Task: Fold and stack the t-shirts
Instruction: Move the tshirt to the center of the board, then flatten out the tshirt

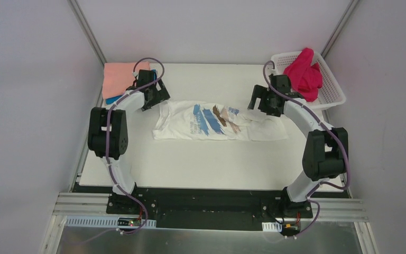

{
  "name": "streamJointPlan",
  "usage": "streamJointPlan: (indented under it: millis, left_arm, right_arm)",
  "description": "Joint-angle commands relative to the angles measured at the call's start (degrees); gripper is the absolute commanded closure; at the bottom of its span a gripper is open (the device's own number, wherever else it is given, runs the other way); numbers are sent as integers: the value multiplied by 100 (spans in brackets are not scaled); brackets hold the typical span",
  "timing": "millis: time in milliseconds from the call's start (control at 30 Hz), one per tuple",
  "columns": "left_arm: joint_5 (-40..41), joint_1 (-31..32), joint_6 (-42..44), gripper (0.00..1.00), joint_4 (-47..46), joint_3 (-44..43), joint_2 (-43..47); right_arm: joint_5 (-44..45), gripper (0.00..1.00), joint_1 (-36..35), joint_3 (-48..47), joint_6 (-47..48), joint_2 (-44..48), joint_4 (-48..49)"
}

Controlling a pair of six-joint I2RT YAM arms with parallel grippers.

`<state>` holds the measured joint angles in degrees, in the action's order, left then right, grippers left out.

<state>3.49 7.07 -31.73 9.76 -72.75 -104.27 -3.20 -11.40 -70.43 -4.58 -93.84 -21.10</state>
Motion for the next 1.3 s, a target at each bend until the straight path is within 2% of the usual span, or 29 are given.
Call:
streamJointPlan:
  millis: [0, 133, 200, 333, 367, 433, 467, 700, 867, 1033, 1167, 1267]
  left_arm:
    - [113, -13, 389, 2, 447, -928, -801]
    - [-51, -13, 409, 10, 546, -1413, -1335]
    - [-87, -11, 419, 15, 591, -1570, -1518]
    - [-228, -12, 439, 30, 658, -1768, -1791]
    - [-293, -15, 441, 39, 659, -1789, -1843]
    - [-486, -13, 393, 76, 651, -1823, -1915]
    - [-613, -3, 361, 100, 638, -1825, -1916]
    - [-508, 51, 348, 100, 14, -1063, -1307]
    - [-401, 49, 303, 100, -348, -486, -762]
    - [-505, 54, 280, 100, -356, -414, -635]
    - [-467, 49, 297, 100, -347, -383, -600]
    - [-450, 49, 308, 100, -348, -350, -571]
  right_arm:
    - [-438, 1, 70, -219, -272, -236, -165]
    - [-926, 1, -112, -297, 549, -504, -164]
    - [-1001, 1, -197, -571, 941, -780, -507]
    - [-305, 1, -252, -1066, 1170, -1251, -1111]
    - [-171, 1, -250, -1064, 1225, -1285, -1141]
    - [-97, 2, -249, -1013, 1423, -1296, -1187]
    - [-47, 2, -257, -1000, 1517, -1289, -1201]
    - [58, 5, -291, -1095, 2370, -1368, -1330]
    - [380, 9, -448, -1009, 2624, -1484, -980]
    - [818, 21, -646, -1061, 2543, -1690, -537]
    - [742, 30, -679, -1087, 2442, -1747, -268]
    - [608, 45, -677, -1083, 2420, -1774, -103]
